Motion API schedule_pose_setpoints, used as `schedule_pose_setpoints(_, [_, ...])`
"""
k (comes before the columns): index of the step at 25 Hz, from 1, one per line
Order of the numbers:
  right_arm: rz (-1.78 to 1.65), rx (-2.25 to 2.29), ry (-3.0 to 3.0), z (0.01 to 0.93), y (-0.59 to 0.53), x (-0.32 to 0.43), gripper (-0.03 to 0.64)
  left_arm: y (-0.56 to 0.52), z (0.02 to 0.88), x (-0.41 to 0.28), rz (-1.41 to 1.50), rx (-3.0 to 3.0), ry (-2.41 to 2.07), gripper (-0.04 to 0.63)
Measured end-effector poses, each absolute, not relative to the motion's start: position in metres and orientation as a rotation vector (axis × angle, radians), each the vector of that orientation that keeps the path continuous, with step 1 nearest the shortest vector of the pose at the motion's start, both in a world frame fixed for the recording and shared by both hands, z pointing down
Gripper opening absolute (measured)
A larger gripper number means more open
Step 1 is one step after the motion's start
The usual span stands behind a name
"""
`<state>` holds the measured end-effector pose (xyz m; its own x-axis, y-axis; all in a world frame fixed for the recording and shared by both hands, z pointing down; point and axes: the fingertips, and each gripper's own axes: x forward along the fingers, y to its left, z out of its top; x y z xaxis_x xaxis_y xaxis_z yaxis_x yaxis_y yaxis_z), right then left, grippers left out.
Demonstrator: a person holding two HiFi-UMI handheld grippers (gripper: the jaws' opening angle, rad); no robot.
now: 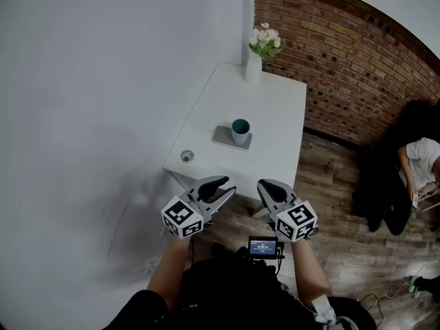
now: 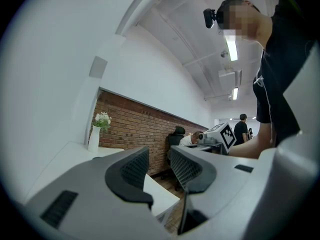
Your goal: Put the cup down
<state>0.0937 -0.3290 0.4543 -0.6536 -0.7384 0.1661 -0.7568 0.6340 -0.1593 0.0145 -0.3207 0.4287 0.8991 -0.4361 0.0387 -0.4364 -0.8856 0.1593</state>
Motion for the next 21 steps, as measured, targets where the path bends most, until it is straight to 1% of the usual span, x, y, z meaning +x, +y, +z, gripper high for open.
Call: schedule_pose_setpoints(21, [0.306,1.289,-2.739,0.4572,-0.3223,0.0938,0.023,-0.3123,0.4288,0.0102,-0.011,2.894,-0.653,0.133])
